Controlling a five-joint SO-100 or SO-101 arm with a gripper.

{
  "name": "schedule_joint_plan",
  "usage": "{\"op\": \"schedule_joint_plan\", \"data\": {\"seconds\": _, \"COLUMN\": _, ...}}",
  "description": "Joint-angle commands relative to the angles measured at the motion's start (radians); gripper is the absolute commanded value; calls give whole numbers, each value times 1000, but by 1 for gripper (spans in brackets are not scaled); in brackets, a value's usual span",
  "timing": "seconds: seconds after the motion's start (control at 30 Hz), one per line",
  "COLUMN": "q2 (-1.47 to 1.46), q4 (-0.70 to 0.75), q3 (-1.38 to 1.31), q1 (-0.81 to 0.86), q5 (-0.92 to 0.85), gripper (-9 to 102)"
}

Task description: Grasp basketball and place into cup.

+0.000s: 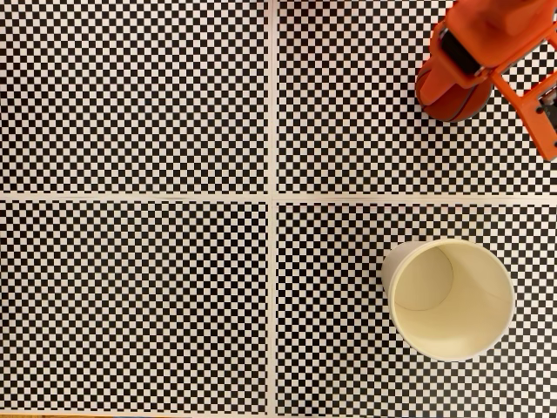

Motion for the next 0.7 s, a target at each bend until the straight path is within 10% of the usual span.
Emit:
{"op": "schedule_joint_plan", "data": {"seconds": 0.0, "q2": 67, "q4": 5, "q3": 8, "q1": 8, "q5": -3, "gripper": 19}}
{"op": "schedule_joint_plan", "data": {"seconds": 0.67, "q2": 245, "q4": 262, "q3": -245, "q1": 222, "q5": -147, "gripper": 20}}
